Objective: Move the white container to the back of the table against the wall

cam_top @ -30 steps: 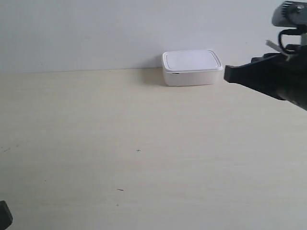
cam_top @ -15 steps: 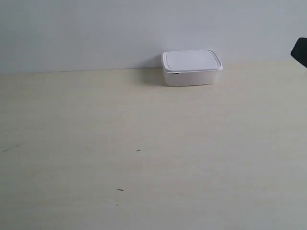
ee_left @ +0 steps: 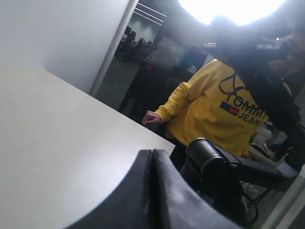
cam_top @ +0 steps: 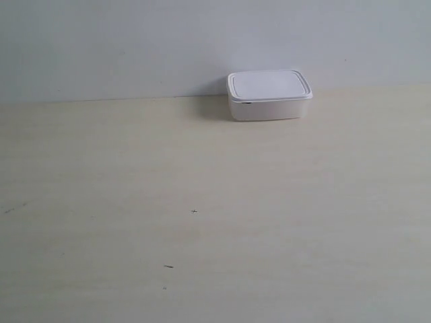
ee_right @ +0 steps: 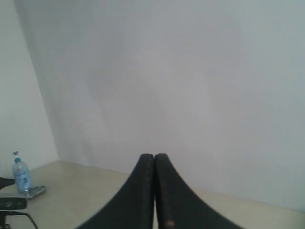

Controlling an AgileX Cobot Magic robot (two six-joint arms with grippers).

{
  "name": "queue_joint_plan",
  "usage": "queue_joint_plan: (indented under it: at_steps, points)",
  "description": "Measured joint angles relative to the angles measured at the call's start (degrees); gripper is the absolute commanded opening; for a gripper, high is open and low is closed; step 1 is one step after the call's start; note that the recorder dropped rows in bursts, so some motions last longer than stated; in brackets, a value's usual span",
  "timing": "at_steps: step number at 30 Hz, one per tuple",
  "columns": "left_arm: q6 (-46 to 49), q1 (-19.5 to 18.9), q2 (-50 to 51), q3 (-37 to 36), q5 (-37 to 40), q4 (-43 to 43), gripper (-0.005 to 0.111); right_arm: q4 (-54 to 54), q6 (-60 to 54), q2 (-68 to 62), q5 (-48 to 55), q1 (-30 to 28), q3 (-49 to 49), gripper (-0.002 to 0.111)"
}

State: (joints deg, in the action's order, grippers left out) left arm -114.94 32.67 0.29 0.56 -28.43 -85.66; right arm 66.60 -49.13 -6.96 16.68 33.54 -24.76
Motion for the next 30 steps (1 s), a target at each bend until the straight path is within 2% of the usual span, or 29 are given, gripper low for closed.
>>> queue_joint_plan:
  at_steps: [4,13,21,30]
  points:
    - [0.6,0.0,0.0,0.0,-0.9,0.0,0.0,-2.7,2.3,6.5,4.8,0.0,0.0,0.0]
    - [1.0,-0.1,0.0,0.0,-4.8,-1.9,0.0,-6.7,7.9,6.8,6.1,-0.6,5.1,0.0]
    - [1.0,-0.1,0.0,0.0,-9.8,-6.6,0.0,-2.8,8.0,6.8,-4.9,-0.7,16.9,0.0]
    - [1.0,-0.1,0.0,0.0,-10.1,-7.1,0.0,-1.2,8.0,6.7,-16.2,-0.7,24.5,0.0]
